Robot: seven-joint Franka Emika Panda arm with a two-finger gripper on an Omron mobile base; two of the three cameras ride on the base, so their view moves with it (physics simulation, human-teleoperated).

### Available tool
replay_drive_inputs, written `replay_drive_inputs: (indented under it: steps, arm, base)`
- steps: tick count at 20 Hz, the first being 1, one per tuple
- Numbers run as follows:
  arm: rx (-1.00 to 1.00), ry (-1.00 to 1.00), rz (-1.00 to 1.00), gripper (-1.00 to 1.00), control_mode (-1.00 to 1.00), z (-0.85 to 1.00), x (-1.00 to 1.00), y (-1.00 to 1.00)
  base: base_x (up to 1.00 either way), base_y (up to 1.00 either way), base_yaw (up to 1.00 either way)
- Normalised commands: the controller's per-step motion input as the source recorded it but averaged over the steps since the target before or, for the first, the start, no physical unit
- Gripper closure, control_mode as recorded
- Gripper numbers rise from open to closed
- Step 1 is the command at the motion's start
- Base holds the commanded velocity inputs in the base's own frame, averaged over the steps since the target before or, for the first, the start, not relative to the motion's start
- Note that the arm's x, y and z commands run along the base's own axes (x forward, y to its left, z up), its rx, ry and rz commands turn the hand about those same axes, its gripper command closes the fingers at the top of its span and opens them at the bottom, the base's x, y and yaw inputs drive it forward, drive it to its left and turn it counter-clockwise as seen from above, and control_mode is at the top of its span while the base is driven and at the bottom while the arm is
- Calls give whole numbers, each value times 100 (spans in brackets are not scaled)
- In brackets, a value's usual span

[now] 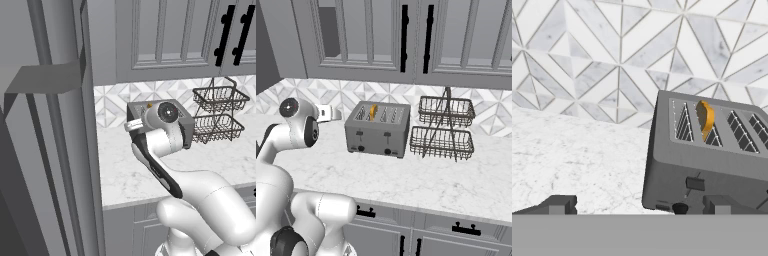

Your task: Start the toaster. Once the lever pops up, take the bread to the plate on the dining counter.

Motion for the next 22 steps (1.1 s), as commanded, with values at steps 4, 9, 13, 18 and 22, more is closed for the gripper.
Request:
replay_drive_inputs:
  steps: [4,9,13,18,22]
  arm:
    - [0,0,0,-100,-100,0,0,0]
    - [0,0,0,-100,-100,0,0,0]
    - [0,0,0,-100,-100,0,0,0]
    - [0,0,0,-100,-100,0,0,0]
    - [0,0,0,-100,-100,0,0,0]
  base:
    - [0,0,0]
    - [0,0,0]
    - [0,0,0]
    - [0,0,0]
    - [0,0,0]
